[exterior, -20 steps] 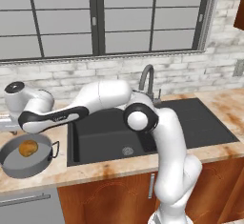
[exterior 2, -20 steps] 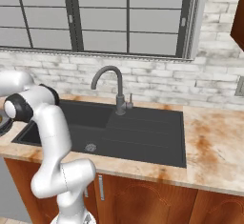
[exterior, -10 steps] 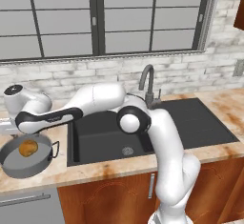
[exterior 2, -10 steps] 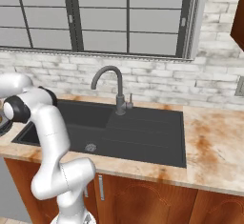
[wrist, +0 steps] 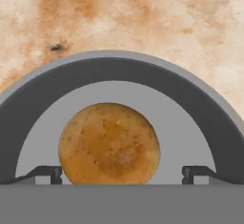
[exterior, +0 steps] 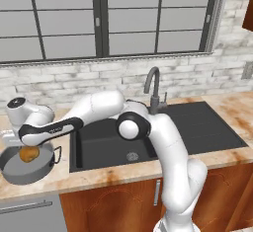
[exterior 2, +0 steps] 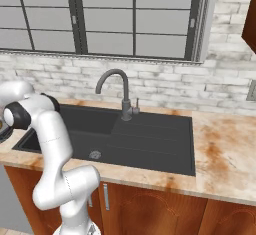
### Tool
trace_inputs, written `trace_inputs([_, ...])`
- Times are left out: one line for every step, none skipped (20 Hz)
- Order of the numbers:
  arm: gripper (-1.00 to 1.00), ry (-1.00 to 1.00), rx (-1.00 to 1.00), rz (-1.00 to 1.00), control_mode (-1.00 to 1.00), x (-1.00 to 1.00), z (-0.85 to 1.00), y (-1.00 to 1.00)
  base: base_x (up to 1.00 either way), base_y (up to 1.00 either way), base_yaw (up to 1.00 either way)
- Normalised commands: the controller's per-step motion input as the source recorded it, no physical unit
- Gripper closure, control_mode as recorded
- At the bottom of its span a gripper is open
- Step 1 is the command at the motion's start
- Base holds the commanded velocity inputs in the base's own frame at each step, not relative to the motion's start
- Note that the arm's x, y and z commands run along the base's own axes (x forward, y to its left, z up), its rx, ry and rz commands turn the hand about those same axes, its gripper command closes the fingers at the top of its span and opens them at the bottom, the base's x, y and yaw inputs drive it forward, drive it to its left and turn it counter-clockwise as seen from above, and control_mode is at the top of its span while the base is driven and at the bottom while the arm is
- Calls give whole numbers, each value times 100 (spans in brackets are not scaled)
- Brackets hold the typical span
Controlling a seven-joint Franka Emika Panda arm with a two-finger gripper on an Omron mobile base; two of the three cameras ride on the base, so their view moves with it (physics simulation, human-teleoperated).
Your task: Dump the potato from the pot into the sink. Then turn on the water and wash the potato. Then turn off the water and put the potato back in the pot.
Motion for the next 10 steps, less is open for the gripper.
trace_inputs([-100, 0, 0, 0, -100, 11, -40, 1, 0, 0, 0])
trace_inputs([-100, 0, 0, 0, -100, 6, -40, 1, 0, 0, 0])
trace_inputs([-100, 3, 0, 0, -100, 2, -40, 2, 0, 0, 0])
trace_inputs([-100, 10, 0, 0, -100, 0, -19, 8, 0, 0, 0])
trace_inputs([-100, 7, 0, 0, -100, 0, -19, 0, 0, 0, 0])
trace_inputs([-100, 6, 0, 0, -100, 0, -20, 0, 0, 0, 0])
trace_inputs([-100, 6, 0, 0, -100, 0, -19, 0, 0, 0, 0])
trace_inputs([-100, 5, 0, 0, -100, 0, -18, 0, 0, 0, 0])
trace_inputs([-100, 4, 0, 0, -100, 0, -20, 0, 0, 0, 0])
trace_inputs([-100, 1, 0, 0, -100, 0, -21, 0, 0, 0, 0])
